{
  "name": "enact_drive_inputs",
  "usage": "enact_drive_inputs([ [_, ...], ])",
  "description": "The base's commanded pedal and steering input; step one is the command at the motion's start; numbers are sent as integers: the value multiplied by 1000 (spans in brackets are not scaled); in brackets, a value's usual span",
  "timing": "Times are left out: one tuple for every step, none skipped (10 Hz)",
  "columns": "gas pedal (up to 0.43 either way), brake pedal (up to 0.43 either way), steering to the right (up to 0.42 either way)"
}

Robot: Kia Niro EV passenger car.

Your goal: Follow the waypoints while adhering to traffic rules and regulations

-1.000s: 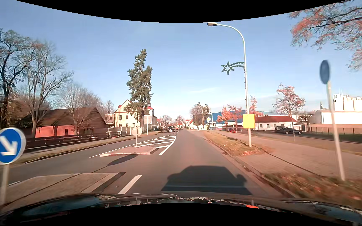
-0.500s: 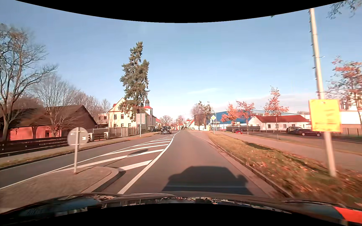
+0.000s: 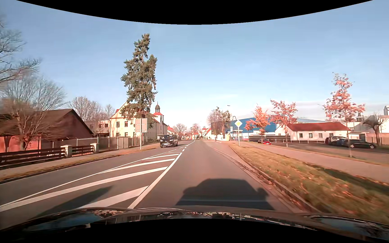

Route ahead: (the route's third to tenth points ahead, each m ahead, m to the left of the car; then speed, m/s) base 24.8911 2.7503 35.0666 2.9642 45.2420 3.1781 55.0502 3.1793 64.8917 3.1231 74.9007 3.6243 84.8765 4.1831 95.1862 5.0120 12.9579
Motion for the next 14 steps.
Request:
enact_drive_inputs([
  [150,0,-15],
  [150,0,-14],
  [150,0,-15],
  [150,0,-15],
  [157,0,-16],
  [157,0,-16],
  [157,0,-16],
  [157,0,-15],
  [157,0,-15],
  [157,0,-15],
  [157,0,-15],
  [157,0,-15],
  [157,0,-14],
  [157,0,-12],
])
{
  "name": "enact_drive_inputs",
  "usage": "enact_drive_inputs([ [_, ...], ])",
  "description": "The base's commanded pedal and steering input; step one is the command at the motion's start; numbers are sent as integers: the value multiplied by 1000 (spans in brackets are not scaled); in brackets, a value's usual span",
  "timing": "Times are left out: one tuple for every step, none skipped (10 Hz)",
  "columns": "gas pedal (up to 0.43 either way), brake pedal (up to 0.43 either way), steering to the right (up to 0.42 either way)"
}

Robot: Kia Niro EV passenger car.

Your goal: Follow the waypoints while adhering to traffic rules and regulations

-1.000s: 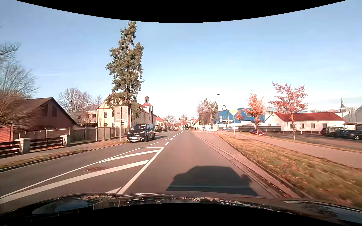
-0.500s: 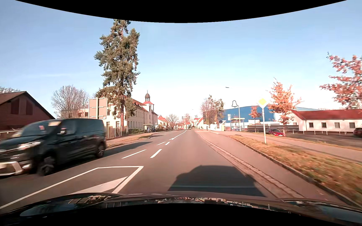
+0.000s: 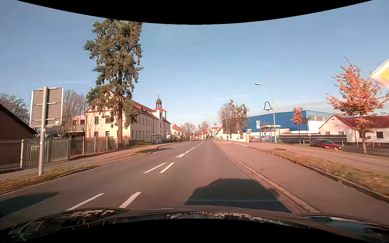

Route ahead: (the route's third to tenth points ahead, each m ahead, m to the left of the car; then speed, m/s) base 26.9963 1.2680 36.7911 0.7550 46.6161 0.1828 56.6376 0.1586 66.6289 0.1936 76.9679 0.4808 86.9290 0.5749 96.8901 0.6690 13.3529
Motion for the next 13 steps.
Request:
enact_drive_inputs([
  [157,0,-10],
  [150,0,-5],
  [150,0,-3],
  [150,0,-2],
  [138,0,-1],
  [138,0,1],
  [130,0,4],
  [130,0,6],
  [118,0,6],
  [118,0,7],
  [118,0,7],
  [118,0,7],
  [118,0,7],
])
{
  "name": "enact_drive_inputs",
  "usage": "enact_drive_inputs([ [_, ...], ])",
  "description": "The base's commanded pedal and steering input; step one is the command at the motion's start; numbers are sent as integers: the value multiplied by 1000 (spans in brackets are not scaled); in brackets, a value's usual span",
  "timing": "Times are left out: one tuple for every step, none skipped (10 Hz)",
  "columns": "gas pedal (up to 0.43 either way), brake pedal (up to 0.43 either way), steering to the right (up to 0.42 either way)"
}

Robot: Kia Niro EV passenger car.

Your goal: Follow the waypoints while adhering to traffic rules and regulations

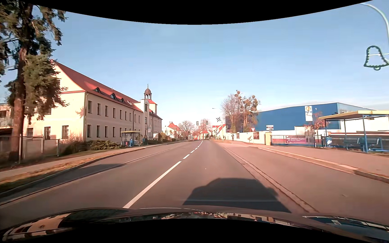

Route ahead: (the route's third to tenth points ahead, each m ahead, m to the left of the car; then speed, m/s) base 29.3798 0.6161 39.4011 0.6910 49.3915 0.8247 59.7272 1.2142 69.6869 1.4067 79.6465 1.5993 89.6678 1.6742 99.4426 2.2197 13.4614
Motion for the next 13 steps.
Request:
enact_drive_inputs([
  [118,0,7],
  [118,0,7],
  [118,0,7],
  [118,0,7],
  [118,0,6],
  [118,0,7],
  [118,0,6],
  [118,0,5],
  [118,0,4],
  [118,0,3],
  [118,0,1],
  [110,0,-1],
  [110,0,-3],
])
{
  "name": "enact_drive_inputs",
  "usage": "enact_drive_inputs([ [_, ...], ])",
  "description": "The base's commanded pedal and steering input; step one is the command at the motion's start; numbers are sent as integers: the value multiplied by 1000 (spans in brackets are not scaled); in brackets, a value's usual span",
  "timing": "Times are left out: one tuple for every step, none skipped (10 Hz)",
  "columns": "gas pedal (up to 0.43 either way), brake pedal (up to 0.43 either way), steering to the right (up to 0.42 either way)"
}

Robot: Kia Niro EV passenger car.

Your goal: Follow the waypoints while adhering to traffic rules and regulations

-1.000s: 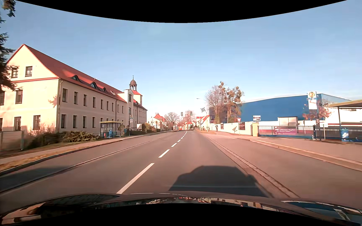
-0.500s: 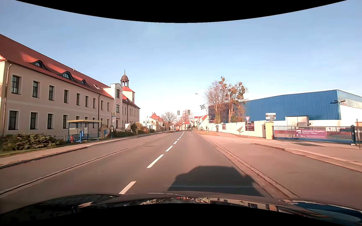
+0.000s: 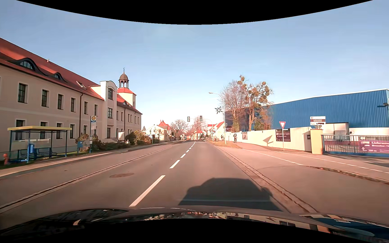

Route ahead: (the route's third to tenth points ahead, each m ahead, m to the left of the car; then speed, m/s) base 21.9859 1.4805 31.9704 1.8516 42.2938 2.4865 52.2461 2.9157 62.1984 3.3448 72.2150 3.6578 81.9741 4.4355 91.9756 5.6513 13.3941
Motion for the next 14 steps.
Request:
enact_drive_inputs([
  [110,0,-5],
  [110,0,-8],
  [98,0,-8],
  [98,0,-8],
  [87,0,-8],
  [87,0,-8],
  [87,0,-8],
  [87,0,-8],
  [87,0,-9],
  [87,0,-8],
  [87,0,-9],
  [87,0,-9],
  [87,0,-8],
  [87,0,-9],
])
